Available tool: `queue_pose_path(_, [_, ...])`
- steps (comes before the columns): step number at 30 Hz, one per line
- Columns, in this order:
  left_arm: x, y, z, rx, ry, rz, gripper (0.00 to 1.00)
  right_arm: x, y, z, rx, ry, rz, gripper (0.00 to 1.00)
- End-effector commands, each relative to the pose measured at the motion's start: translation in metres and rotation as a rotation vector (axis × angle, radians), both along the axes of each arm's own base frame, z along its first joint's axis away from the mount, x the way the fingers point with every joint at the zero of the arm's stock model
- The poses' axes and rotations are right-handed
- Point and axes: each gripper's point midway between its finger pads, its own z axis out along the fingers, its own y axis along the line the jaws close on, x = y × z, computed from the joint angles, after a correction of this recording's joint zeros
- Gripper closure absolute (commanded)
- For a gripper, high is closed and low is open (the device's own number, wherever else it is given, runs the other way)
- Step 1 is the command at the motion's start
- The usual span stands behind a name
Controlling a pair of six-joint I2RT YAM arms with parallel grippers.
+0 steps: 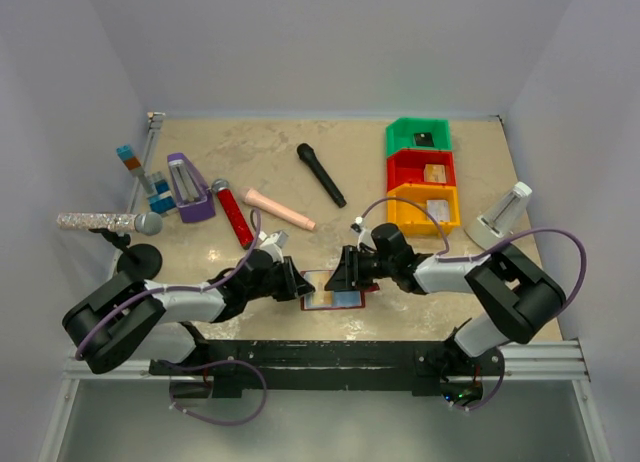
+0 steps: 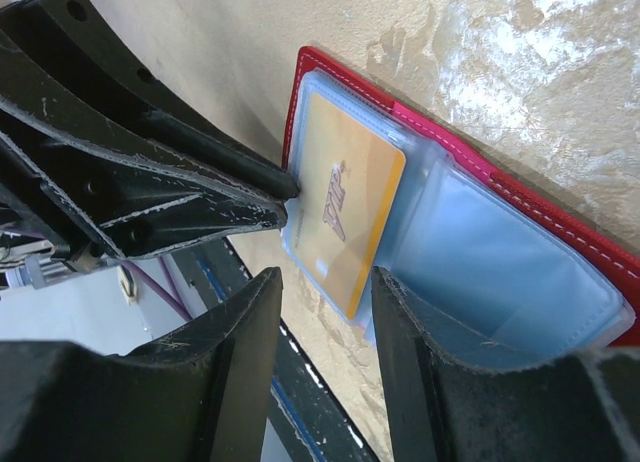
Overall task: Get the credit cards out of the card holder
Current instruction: Remove the credit card from the card holder.
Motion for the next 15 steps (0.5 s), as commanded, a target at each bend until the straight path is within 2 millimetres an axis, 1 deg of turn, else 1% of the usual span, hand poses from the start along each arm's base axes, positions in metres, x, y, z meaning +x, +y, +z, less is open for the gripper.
queue_pose_path(1, [-0.0019, 0.0067, -0.0097, 0.022, 0.010, 0.022, 0.79, 0.0081, 0.0087, 0.0113, 0.045, -0.028, 0.008, 0.55])
queue_pose_path(15, [-0.0060, 0.0093, -0.0158, 0.020, 0.028, 0.025, 0.80, 0.0087, 0.0110, 0.0062, 0.049, -0.012, 0.010, 0.55])
